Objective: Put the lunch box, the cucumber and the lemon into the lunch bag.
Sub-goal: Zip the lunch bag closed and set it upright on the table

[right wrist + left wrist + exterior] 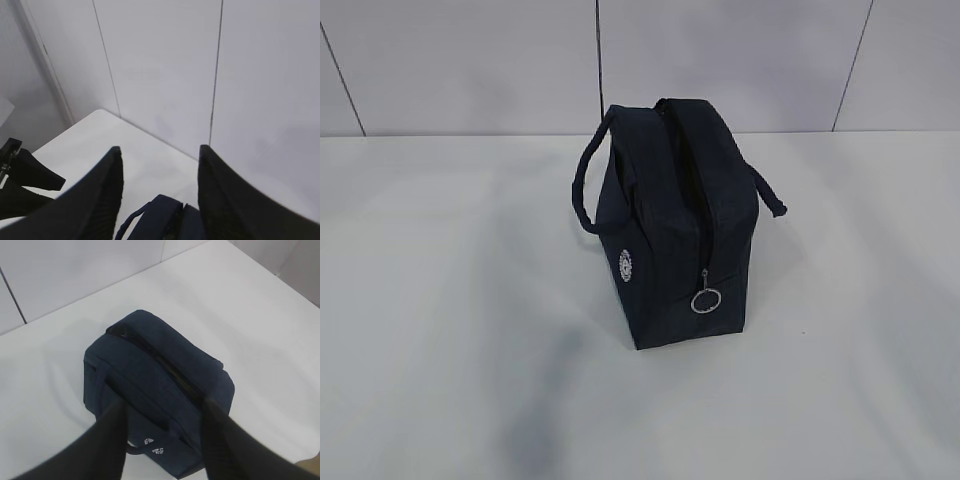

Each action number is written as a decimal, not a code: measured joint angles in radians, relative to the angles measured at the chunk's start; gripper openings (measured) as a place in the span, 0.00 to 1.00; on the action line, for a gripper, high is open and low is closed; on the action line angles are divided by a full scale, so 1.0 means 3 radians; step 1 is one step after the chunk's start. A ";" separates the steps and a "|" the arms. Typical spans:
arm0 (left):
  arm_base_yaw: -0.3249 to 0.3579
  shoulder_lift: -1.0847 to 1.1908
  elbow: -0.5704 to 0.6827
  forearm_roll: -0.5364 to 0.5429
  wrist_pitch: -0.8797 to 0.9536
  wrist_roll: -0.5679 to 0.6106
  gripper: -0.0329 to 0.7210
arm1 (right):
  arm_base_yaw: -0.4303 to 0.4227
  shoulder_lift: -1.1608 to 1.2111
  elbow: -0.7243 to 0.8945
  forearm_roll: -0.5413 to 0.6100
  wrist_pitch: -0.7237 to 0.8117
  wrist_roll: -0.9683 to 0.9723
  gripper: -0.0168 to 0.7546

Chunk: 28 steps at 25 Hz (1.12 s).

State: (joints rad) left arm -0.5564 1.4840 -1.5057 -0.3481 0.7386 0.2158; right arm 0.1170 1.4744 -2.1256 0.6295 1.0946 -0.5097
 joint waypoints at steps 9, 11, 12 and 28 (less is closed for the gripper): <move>-0.0096 -0.0331 0.0186 0.0133 -0.0045 0.0000 0.50 | 0.0000 -0.1124 0.0714 -0.0263 0.0138 0.0033 0.51; -0.0138 -0.0442 0.0375 0.0187 -0.0139 0.0000 0.50 | 0.0000 -0.1417 0.1129 -0.0342 0.0053 0.0033 0.51; -0.0161 -0.0512 0.0484 0.0212 -0.0206 0.0002 0.50 | 0.0000 -0.1586 0.1372 -0.0375 -0.0008 0.0033 0.51; -0.0257 -0.1698 0.2052 0.0272 -0.1005 0.0221 0.48 | 0.0000 -0.3147 0.4657 -0.0307 -0.1116 -0.0169 0.51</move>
State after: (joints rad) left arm -0.6335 0.9744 -0.8902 -0.2663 0.4371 0.2819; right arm 0.1170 0.5305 -0.7285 0.5375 0.7599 -0.5603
